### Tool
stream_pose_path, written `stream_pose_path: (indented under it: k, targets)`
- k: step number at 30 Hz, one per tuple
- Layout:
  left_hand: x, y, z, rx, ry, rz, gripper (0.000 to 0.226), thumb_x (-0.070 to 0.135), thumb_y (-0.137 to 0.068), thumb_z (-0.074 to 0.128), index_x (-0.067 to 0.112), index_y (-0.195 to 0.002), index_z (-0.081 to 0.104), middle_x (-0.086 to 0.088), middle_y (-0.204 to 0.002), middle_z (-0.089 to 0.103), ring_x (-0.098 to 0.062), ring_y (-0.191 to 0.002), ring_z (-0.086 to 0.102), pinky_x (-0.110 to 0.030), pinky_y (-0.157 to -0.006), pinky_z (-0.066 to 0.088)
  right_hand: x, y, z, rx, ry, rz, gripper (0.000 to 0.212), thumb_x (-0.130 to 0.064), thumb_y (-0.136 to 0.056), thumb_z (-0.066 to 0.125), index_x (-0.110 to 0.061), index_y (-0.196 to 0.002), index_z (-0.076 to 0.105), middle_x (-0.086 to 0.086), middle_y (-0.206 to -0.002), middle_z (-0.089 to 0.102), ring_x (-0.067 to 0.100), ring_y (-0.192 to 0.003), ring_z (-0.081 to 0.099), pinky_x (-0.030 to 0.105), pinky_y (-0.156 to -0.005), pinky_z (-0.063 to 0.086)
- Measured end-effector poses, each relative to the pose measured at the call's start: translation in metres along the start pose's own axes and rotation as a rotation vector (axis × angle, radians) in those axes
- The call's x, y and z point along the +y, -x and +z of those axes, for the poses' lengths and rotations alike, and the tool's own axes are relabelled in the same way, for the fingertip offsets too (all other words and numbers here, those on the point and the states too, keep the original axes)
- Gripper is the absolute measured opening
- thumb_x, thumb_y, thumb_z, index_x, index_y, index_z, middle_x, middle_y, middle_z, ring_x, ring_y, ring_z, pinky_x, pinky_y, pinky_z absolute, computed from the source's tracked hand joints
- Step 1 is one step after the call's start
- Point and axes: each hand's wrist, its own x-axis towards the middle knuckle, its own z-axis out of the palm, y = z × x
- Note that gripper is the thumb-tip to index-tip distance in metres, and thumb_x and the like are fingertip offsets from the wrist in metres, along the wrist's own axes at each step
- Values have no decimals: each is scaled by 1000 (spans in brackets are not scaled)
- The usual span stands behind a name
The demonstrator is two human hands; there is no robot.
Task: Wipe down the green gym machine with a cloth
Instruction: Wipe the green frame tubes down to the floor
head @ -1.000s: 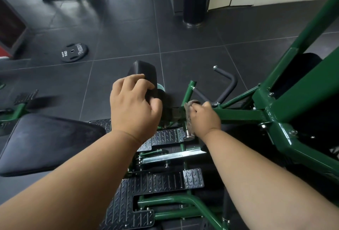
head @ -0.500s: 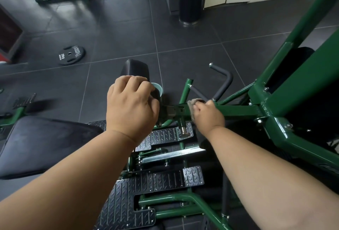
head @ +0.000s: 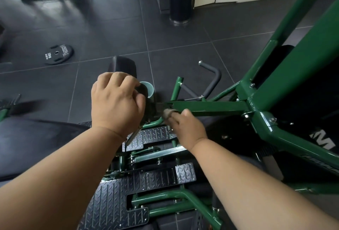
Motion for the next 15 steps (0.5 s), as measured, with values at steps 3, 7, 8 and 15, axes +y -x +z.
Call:
stream_pose_path:
  k: [3, 7, 8, 15]
  targets:
    - [1, 1, -1, 13, -10, 19, 25, 26, -86, 53, 15, -96, 72, -5, -107, 70, -39, -106, 55, -47, -90, 45, 25, -8, -3, 56, -40, 168, 29, -46, -108, 44, -34, -123, 66, 2, -102, 46, 25, -77, 53, 34, -67, 45]
    - [1, 1, 0, 17, -39, 44, 22, 26, -88, 54, 16, -95, 72, -4, -107, 70, -39, -105, 55, -47, -89, 45, 0, -28, -9, -6, 35, -45, 33, -43, -111, 42, -24, -121, 67, 2, -102, 48, 23, -83, 53, 35, -67, 45]
    - [1, 1, 0, 19, -45, 49, 23, 26, -89, 54, 16, -96, 73, -4, -108, 70, -40, -105, 55, -47, -89, 45, -3, -33, -12, -14, 70, -68, 34, -42, -111, 40, -23, -123, 66, 5, -106, 51, 25, -87, 55, 36, -70, 48]
    - [2, 2, 2, 19, -73, 20, 24, 25, -88, 55, 16, -101, 73, -5, -108, 70, -40, -108, 54, -48, -90, 43, 69, -48, -18, 122, 159, 311, 46, -48, -110, 31, -24, -122, 68, 12, -114, 47, 34, -85, 59, 37, -72, 48]
